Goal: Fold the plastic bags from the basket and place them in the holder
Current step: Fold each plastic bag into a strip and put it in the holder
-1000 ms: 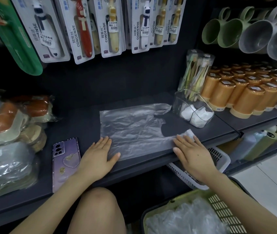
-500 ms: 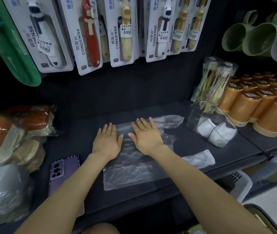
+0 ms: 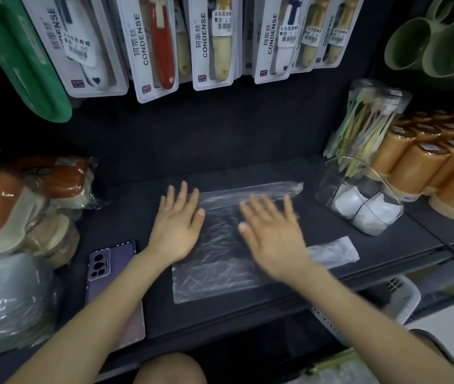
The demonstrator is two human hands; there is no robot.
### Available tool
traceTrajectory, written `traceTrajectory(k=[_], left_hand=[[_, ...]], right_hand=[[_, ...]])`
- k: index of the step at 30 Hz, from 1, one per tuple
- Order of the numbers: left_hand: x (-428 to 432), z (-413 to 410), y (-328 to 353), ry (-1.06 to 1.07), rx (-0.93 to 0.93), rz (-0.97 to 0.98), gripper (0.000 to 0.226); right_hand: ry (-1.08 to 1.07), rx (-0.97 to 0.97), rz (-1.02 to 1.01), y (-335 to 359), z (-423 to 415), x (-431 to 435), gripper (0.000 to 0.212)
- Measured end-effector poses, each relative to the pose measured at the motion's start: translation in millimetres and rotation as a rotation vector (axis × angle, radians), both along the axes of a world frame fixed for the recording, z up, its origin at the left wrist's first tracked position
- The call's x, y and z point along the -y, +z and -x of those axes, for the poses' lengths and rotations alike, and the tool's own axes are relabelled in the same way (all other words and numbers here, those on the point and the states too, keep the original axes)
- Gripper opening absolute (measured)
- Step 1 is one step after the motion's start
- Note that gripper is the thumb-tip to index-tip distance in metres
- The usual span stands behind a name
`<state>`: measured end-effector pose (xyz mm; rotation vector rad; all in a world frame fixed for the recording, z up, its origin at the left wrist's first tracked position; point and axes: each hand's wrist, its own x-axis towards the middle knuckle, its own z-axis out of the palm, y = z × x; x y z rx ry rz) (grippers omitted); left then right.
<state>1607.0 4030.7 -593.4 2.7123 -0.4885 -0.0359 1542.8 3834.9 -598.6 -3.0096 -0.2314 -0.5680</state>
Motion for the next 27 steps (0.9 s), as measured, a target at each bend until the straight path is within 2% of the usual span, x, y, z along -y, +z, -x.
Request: traceTrajectory(k=[2, 5, 9, 10, 12, 15, 17, 19, 21, 23, 27], left_hand=[[2, 27, 1, -0.115, 0.069, -0.097, 0.079], [7, 55, -12, -0.176, -0.037, -0.225, 0.065], [6, 59, -22, -0.165, -0.054, -0.288, 0.059], [6, 58, -24, -0.161, -0.05, -0.29, 0.059], [7, 58, -24, -0.159, -0.054, -0.297, 0.059], [4, 57, -20, -0.172, -0.077, -0.233, 0.059], [1, 56, -15, -0.159, -0.142, -0.018, 0.059], [-5, 57, -8, -0.081, -0.196, 0.296, 0.055], [-16, 63, -1, -0.061, -0.185, 0.484, 0.041], [-27, 73, 3, -0.137, -0.154, 0.494, 0.031], [-45, 94, 8, -0.261, -0.108, 0.328, 0.055]], right_hand=[[0.102, -0.069, 0.051, -16, 24, -23, 0.062], [0.087, -0.24, 0.064, -27, 41, -22, 0.07], [-0.027, -0.351, 0.0, -22, 55, 27, 0.107], [-0.033, -0.367, -0.027, -20, 58, 42, 0.11], [0.032, -0.31, -0.092, -11, 67, 56, 0.1], [0.219, -0.113, -0.126, -14, 77, 59, 0.054], [0.253, -0.024, -0.196, -17, 77, 55, 0.034], [0.23, 0.021, -0.261, -14, 75, 50, 0.028], [0.222, 0.043, -0.273, -15, 73, 46, 0.027], [0.22, 0.059, -0.238, -18, 73, 42, 0.026], [0.183, 0.095, -0.212, -15, 81, 34, 0.026]])
